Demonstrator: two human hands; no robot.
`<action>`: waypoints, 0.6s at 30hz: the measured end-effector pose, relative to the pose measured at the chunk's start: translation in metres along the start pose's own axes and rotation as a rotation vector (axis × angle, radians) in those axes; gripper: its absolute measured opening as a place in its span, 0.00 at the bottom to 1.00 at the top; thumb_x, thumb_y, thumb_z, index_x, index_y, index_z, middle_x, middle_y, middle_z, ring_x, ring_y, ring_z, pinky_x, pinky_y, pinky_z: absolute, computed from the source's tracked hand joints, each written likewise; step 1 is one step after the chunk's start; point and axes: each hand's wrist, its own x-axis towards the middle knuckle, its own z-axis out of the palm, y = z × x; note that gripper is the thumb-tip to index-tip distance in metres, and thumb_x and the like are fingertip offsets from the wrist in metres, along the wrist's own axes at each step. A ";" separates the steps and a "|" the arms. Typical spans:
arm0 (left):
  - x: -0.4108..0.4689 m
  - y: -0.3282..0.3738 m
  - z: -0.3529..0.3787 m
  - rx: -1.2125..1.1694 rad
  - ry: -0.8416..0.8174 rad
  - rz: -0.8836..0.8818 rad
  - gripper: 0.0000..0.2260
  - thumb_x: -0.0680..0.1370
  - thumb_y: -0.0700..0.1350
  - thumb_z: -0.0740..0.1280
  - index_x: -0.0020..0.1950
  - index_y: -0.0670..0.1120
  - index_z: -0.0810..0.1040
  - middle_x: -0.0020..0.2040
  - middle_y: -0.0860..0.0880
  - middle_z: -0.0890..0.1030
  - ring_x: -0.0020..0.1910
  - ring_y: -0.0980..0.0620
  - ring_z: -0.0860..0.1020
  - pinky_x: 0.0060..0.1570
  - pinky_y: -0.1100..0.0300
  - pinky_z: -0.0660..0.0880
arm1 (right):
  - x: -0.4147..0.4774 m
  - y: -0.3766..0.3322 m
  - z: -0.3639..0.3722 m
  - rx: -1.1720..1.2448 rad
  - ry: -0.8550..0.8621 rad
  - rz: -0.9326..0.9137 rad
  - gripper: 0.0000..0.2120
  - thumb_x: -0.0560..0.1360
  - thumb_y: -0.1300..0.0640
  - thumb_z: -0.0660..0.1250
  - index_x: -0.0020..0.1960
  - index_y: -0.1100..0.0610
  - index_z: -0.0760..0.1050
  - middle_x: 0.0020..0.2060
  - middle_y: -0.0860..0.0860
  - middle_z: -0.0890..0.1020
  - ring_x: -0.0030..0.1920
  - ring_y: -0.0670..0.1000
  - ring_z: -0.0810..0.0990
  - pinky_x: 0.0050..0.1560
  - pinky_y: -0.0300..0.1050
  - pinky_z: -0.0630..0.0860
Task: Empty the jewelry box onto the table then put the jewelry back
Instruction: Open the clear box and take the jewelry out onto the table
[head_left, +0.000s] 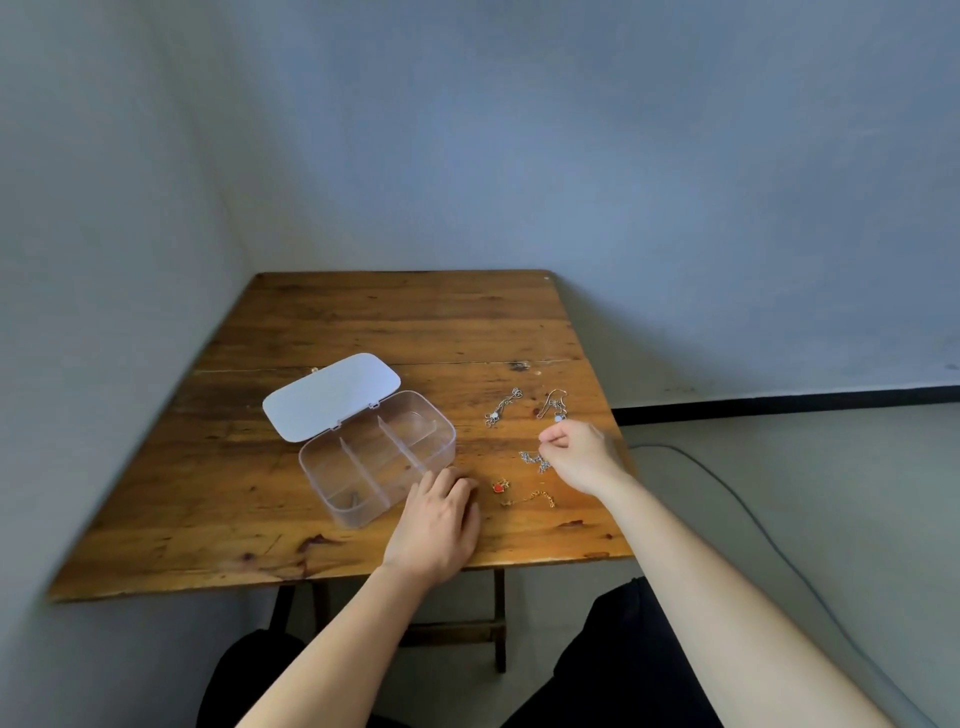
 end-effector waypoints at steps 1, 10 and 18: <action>0.000 0.000 -0.001 -0.008 -0.007 -0.009 0.17 0.82 0.52 0.57 0.66 0.48 0.76 0.64 0.50 0.75 0.60 0.49 0.71 0.62 0.52 0.69 | -0.001 0.000 -0.001 -0.002 0.000 -0.007 0.08 0.78 0.53 0.67 0.56 0.47 0.81 0.50 0.44 0.82 0.54 0.48 0.79 0.52 0.41 0.73; 0.000 0.008 -0.006 0.089 -0.033 -0.014 0.17 0.82 0.52 0.56 0.66 0.48 0.75 0.62 0.50 0.76 0.59 0.48 0.72 0.59 0.53 0.70 | -0.030 0.035 -0.008 -0.030 0.135 -0.081 0.11 0.80 0.56 0.64 0.60 0.45 0.78 0.66 0.46 0.75 0.67 0.50 0.73 0.58 0.46 0.73; 0.004 0.014 0.001 0.128 0.045 -0.043 0.12 0.78 0.49 0.62 0.58 0.47 0.80 0.54 0.49 0.80 0.53 0.46 0.75 0.54 0.51 0.75 | -0.044 0.076 -0.012 0.056 0.242 -0.057 0.17 0.82 0.58 0.61 0.70 0.53 0.73 0.66 0.49 0.75 0.62 0.50 0.77 0.56 0.41 0.69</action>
